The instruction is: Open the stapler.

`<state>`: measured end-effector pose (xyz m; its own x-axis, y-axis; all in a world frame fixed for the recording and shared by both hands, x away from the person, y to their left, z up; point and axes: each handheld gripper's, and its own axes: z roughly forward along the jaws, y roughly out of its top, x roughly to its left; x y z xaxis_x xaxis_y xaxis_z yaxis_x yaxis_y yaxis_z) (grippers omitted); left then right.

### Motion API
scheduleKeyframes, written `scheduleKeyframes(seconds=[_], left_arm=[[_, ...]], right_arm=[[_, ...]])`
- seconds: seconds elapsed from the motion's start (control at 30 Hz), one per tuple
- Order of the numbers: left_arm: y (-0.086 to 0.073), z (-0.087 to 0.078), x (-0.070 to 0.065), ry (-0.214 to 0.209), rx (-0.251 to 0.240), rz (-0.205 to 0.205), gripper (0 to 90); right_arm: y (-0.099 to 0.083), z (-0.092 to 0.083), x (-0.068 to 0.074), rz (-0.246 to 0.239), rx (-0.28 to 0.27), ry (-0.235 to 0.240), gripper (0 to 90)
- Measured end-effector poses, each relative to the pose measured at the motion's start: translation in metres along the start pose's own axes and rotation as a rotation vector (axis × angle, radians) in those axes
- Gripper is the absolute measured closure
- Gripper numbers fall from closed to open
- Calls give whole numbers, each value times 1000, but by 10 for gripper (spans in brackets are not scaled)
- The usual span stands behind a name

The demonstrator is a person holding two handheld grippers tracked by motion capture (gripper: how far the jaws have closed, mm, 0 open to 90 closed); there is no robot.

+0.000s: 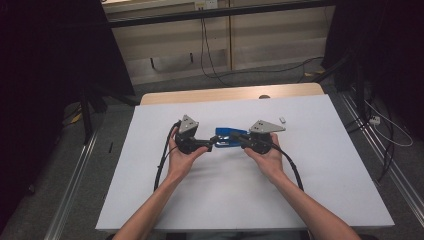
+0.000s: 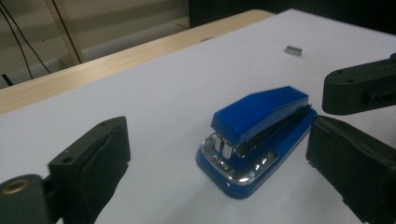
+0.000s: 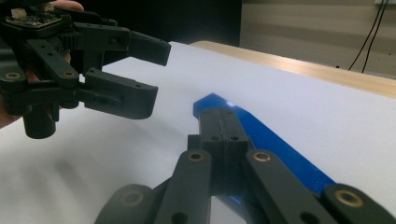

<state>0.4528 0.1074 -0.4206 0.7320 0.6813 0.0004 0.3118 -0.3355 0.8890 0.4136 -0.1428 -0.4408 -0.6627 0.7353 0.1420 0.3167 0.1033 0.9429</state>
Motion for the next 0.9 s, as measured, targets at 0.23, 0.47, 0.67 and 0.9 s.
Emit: scheduleKeyframes(seconds=[0.23,0.47,0.67,0.9], left_arm=[[-5,-3,2,-27,27,-28,322],[-9,0,5,-65,42,-59,572],[-11,4,5,-90,43,-85,738],[-15,8,6,-101,78,-93,900]], right_arm=[[-3,5,5,-25,15,-3,900],[-4,13,7,-44,58,8,900],[-1,22,7,-62,101,11,900],[-1,32,6,-89,158,4,900]])
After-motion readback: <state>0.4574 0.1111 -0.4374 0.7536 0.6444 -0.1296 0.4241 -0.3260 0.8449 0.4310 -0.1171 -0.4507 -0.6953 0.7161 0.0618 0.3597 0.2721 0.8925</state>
